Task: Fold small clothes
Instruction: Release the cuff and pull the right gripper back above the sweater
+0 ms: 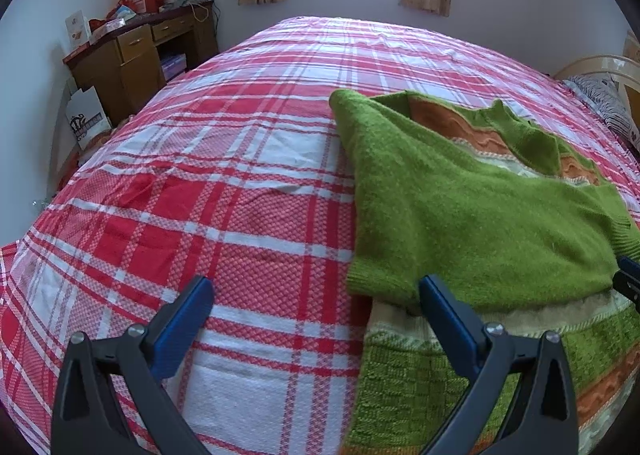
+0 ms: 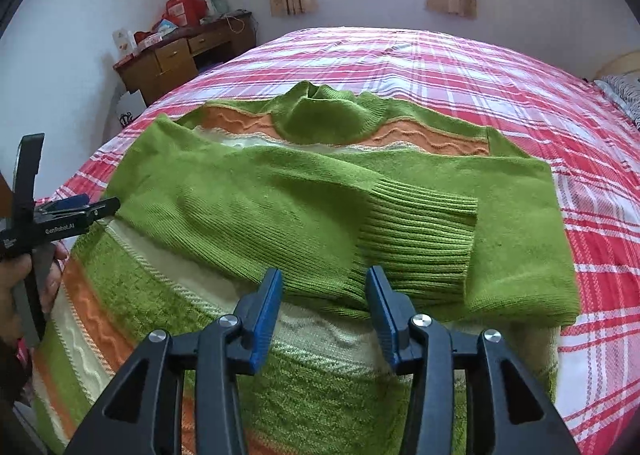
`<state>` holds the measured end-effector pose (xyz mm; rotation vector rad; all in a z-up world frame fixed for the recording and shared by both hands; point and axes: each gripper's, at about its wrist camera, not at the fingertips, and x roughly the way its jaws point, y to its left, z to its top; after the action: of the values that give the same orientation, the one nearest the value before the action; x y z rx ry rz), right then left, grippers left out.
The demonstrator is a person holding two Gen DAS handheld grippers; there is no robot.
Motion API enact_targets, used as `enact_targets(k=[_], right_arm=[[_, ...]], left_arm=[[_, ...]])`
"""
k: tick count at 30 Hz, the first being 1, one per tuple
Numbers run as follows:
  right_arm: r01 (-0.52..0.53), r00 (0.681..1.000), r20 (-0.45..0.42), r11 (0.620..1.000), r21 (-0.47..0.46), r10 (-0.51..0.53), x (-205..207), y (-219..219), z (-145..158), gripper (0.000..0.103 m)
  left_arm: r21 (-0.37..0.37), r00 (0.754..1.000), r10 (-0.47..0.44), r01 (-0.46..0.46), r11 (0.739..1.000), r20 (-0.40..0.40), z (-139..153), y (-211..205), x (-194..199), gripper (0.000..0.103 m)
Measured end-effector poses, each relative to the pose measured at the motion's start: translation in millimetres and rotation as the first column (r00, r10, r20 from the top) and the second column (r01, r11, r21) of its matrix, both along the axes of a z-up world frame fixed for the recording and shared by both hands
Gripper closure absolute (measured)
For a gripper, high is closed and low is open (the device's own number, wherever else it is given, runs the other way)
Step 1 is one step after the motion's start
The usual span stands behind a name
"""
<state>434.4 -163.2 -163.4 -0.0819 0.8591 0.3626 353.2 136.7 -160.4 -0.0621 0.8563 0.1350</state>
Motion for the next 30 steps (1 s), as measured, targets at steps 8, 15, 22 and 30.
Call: enact_targets(k=[8, 15, 22, 30], right_arm=[[0.0, 1.0, 0.007, 1.0, -0.024, 0.0, -1, 3, 0, 0.058], [-0.001, 1.0, -0.001, 0.999, 0.036, 0.001, 0, -5, 0, 0.058], [0.016, 1.0, -0.005, 0.996, 0.092, -0.015, -4, -14, 6, 0.057], [0.044, 0.999, 0.005, 0.996, 0.083, -0.044, -39, -31, 13, 0.048]], left_arm=[[0.029, 1.0, 0.007, -0.007, 1.0, -0.009, -1, -4, -9, 0.0], [0.044, 1.0, 0.018, -0.017, 0.999, -0.017, -1, -4, -14, 0.0], [0.026, 0.999, 0.026, -0.025, 0.999, -0.041, 1, 2, -14, 0.0], [-0.024, 0.999, -0.014, 0.013, 1.0, -0.029, 0, -3, -50, 0.0]])
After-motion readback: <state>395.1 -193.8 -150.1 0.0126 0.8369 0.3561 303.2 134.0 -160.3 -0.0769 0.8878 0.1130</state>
